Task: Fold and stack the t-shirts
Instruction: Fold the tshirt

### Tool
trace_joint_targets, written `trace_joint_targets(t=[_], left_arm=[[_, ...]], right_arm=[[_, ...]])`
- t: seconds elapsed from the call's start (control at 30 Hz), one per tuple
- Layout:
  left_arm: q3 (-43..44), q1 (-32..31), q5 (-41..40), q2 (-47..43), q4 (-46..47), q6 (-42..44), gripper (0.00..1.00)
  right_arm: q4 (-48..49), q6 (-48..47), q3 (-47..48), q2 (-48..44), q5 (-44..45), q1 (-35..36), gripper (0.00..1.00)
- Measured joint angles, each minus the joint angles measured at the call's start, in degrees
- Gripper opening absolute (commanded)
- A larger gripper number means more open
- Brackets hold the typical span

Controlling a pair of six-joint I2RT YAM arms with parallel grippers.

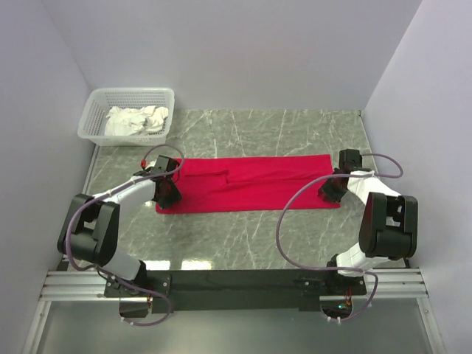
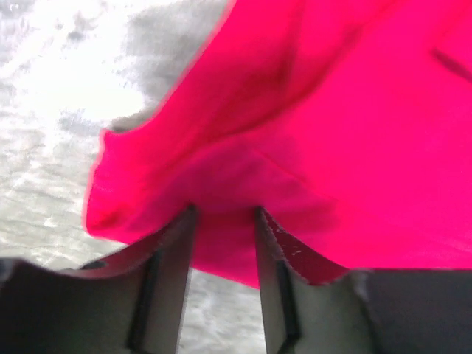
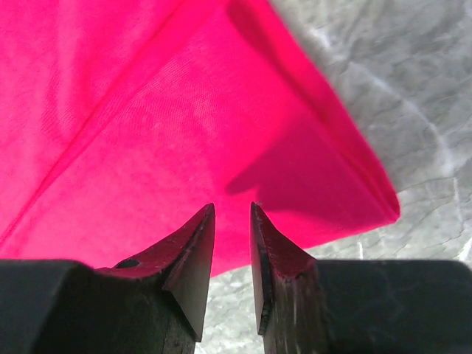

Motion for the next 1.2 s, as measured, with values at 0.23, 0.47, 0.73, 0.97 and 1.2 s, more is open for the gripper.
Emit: trace_joint_targets(t=[0.23,0.47,0.73,0.97,1.2], left_arm=[[-2.21,2.95,2.38,0.20,2.34,-1.97,0.40],[-3.39,6.51,5.29,-1.53,3.50,-2.75,0.56],[-0.50,6.16,4.02,-6.56,-3.13,-1.66,0.71],[10.45,0.26,3.39,-2.29,-4.11,-2.32,0.68],[21.07,-3.23,2.62,11.72,-3.82,-2.40,0.60]], right_arm=[[1.03,1.31,-1.79,1.03,0.00,-2.67,0.34],[2.29,2.49,-3.43,-1.05,2.38,-3.39,0.35],[2.23,-2.14,-0.28,-6.51,9.77,9.18,0.37],[3.02,-11.69,15.08,3.85,8.87,22.40,0.43],[-0.20,-18.16,23.82,17.53,7.98,26.75,0.43]])
